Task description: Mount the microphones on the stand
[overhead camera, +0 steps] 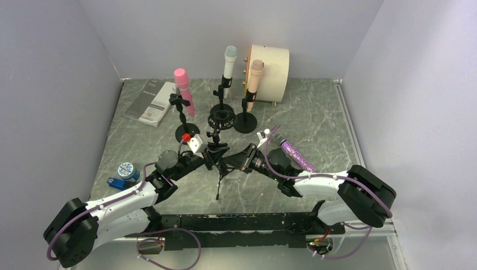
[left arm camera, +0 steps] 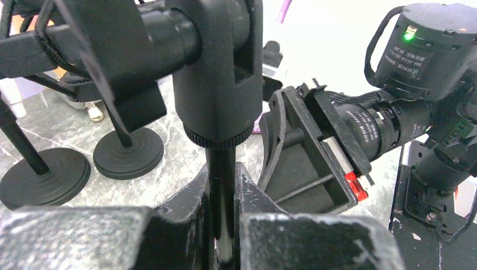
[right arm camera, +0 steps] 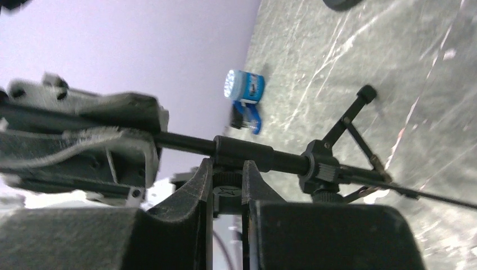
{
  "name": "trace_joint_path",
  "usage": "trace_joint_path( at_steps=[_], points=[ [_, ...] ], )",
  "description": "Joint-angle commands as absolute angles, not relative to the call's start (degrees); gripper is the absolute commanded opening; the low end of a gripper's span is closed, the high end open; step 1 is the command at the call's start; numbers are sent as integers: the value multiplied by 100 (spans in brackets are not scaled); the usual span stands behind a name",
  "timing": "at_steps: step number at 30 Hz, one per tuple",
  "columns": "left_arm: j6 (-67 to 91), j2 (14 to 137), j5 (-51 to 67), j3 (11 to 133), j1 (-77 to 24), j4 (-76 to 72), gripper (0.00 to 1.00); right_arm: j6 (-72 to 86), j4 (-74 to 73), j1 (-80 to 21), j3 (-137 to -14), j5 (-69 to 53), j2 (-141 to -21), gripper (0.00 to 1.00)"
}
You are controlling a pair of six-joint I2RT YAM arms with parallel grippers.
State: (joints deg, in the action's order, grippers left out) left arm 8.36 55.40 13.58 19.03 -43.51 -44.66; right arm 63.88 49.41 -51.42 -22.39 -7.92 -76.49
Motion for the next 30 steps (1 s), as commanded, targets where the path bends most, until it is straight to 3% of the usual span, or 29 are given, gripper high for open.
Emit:
trace_joint_path(
  at_steps=[1,7,11,14,17,20,25,30],
  points=[
    [892,5579,1422,2049,-4380,-4685,3,9014,5430,-5058,-1981,-456,-7845,0],
    [755,5518,1502,2082,-4369,-4488,3,9861,5982,-5144,-1882,-622,-7921,1],
    [665,5408,1438,2085,-4373,-4313,3,9030,4783,-5142,-1960,-47,-7113,41],
    [649,5372,1413,2099,-4377,-4210,18,8170,3169,-5131,-2091,919,-6368,55],
    [629,5317,1447,2102,-4380,-4166,39,7341,1726,-5132,-2264,1965,-5708,60],
    [677,5167,1408,2113,-4377,-3930,49,6334,997,-5082,-2317,2906,-5231,64],
    [867,4745,1092,2161,-4378,-3196,54,4145,179,-4739,-2750,3539,-4968,73],
    [976,3983,752,2016,-4380,-2504,58,2990,-512,-4070,-3265,3482,-5203,78]
  ],
)
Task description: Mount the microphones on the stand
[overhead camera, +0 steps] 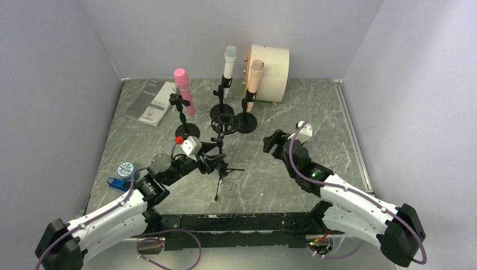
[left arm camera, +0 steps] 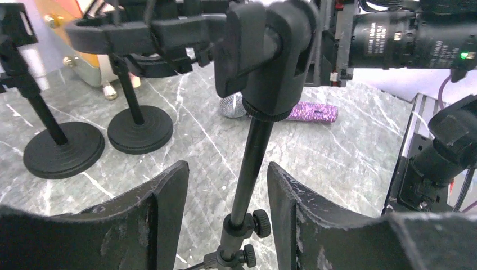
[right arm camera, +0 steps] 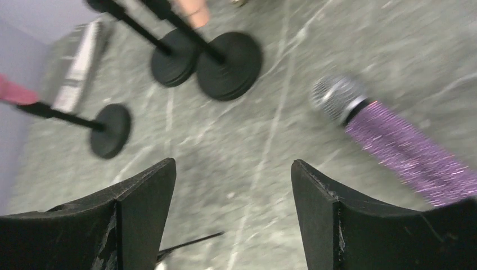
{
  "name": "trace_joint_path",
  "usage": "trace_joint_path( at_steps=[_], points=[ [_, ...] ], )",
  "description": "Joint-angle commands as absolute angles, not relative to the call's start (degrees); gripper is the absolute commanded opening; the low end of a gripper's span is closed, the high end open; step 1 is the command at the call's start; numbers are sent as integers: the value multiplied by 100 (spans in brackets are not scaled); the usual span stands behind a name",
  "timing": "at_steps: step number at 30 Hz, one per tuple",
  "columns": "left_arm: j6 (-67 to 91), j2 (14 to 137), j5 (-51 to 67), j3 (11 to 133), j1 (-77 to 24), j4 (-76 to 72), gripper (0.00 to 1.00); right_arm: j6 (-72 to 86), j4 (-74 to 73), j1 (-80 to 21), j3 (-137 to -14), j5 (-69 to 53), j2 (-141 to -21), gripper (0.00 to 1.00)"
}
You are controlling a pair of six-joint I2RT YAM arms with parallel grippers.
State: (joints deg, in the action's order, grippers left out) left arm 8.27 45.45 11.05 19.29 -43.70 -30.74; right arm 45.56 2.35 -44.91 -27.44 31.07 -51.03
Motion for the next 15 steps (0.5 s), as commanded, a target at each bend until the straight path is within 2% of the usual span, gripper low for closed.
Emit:
trace_joint_path(
  at_steps=[1,9,15],
  points=[
    [1001,3800,747,2005,-4377,-2338,59,2872,-556,-3919,-3338,3447,-5277,78],
    [1482,2280,466,2425,-4380,-116,68,1651,-1286,-2820,-4300,2255,-6506,79],
    [1654,1845,16,2888,-4382,1408,75,562,-1983,-2373,-4917,1324,-7656,79]
  ],
)
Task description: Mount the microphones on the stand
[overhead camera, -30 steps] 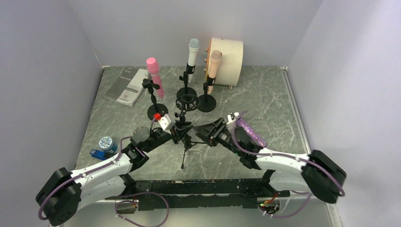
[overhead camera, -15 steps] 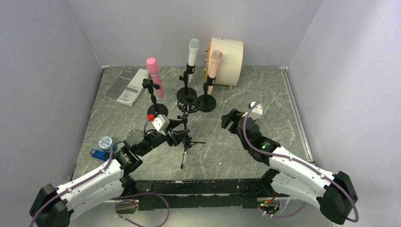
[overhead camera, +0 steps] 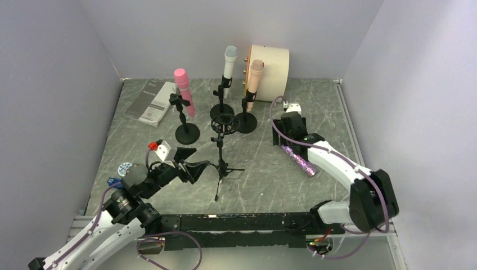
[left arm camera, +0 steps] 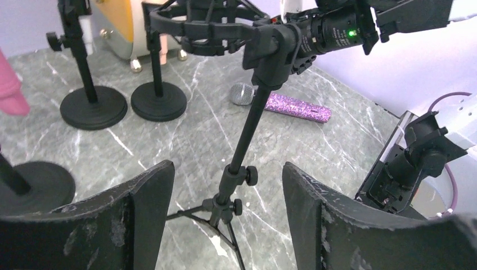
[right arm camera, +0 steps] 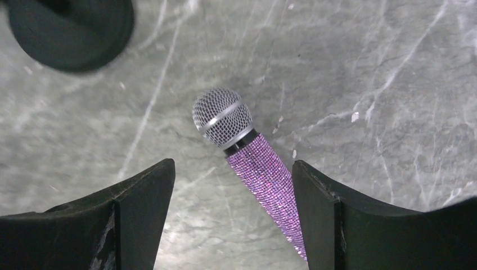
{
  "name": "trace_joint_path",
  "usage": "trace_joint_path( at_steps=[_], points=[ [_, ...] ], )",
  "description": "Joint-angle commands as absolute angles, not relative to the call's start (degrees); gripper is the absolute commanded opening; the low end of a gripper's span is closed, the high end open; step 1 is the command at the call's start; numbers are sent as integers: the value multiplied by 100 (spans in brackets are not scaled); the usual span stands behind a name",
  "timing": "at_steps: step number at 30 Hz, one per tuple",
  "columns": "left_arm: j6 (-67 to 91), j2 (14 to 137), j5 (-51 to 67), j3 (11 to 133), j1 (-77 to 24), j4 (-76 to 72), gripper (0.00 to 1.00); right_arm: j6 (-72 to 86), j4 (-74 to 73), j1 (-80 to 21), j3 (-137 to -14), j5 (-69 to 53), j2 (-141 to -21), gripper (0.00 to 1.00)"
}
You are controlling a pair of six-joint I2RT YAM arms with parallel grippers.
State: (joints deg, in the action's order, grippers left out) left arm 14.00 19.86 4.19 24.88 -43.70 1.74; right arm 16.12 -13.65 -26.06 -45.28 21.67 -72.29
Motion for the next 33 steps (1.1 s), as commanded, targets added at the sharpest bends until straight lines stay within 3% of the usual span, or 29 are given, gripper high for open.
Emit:
trace_joint_path(
  at_steps=[1,7,11,12,15,22,24,27,33],
  points=[
    [1709,1838,10,2958,-4385,1576,77,408,-2007,-2365,-4948,1231,-7770,79],
    [2521,2081,-748,3559,-4377,2464,80,-357,-2247,-2190,-5239,870,-8538,80],
    [2986,2500,-1018,4099,-4383,3069,92,-587,-2408,-1906,-5540,601,-9004,79],
    [2966,2590,-1016,4230,-4380,3208,94,-628,-2535,-1828,-5657,353,-9120,74],
    [2839,2669,-1144,4304,-4384,3415,94,-736,-2891,-1754,-5970,-271,-9425,65],
    [2821,2210,-1286,4001,-4378,3045,94,-1062,-3108,-1707,-6100,-482,-9759,64],
    [2853,2194,-1350,4007,-4382,3051,94,-1038,-3053,-1694,-6120,-521,-9801,51],
    [2991,2206,-1375,3976,-4377,2833,92,-866,-2871,-1697,-6151,-230,-9863,12],
    [3580,2297,-2038,3974,-4377,2663,88,-492,-1948,-1778,-5548,-239,-9020,3]
  ],
)
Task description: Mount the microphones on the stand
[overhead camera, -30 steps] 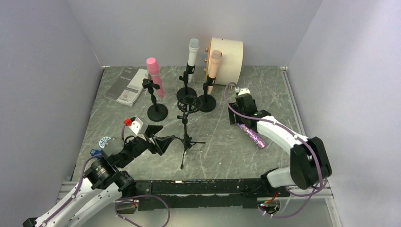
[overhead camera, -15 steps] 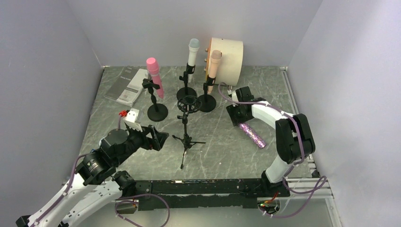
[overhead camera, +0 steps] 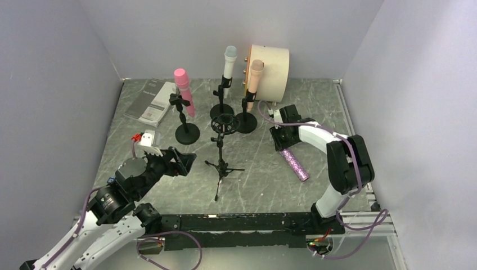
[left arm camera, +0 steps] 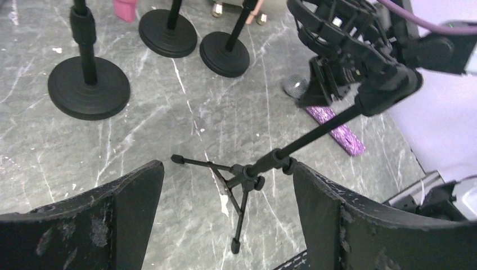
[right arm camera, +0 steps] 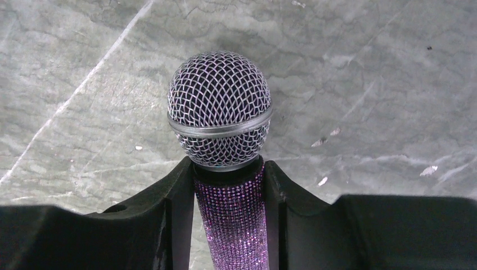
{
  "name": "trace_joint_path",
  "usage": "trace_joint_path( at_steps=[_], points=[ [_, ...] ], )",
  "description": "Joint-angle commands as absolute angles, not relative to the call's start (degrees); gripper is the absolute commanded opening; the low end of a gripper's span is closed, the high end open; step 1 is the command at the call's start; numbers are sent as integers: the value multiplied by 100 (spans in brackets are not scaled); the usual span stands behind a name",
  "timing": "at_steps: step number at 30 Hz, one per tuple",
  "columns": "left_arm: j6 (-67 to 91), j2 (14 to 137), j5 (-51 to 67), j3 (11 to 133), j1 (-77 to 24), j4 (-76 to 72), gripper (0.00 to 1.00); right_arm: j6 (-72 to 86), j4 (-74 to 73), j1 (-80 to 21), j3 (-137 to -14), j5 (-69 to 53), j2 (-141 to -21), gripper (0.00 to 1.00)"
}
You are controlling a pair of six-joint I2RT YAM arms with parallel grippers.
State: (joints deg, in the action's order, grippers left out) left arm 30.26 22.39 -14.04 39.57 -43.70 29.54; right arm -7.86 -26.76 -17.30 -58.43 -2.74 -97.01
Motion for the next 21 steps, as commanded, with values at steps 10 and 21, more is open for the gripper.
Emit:
trace_joint_path(
  at_steps=[10,21],
  points=[
    [3292,2754,-1996,4417,-4379,2914,88,376,-583,-2113,-4710,-212,-6501,0],
    [2942,2706,-2034,4561,-4377,2825,89,1115,400,-2384,-4940,-275,-4714,0]
  ],
)
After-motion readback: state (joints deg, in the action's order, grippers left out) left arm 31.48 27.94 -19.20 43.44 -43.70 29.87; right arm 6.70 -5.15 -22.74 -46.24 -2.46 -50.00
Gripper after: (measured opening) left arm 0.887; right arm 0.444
